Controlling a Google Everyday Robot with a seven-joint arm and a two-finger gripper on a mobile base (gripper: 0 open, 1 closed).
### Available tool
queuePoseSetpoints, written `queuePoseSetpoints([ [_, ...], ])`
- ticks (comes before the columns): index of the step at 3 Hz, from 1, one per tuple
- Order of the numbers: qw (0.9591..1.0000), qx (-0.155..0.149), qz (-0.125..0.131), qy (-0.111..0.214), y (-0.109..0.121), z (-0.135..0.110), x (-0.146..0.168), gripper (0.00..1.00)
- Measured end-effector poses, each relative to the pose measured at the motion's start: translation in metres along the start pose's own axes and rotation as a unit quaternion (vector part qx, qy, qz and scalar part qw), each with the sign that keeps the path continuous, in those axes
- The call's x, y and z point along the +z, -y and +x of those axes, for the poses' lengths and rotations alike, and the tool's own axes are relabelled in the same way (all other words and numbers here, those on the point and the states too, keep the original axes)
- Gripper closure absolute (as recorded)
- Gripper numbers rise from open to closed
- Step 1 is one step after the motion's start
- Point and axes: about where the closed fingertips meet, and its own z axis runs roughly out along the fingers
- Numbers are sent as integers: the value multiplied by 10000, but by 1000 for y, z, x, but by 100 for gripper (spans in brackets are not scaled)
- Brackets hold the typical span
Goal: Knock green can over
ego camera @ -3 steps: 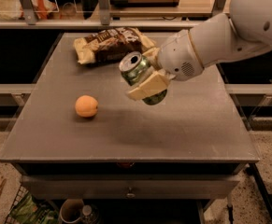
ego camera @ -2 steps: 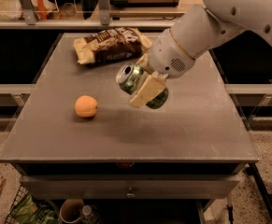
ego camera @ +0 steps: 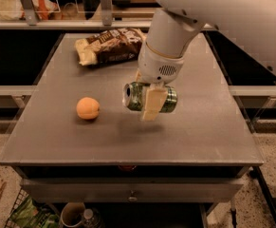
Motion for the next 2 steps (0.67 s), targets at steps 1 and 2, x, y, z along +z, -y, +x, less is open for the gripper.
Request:
queuePoseSetpoints([
  [1,9981,-165,57,-584,4,12,-2,100],
  [2,9943,-269,269,-992,1,21,-1,100],
])
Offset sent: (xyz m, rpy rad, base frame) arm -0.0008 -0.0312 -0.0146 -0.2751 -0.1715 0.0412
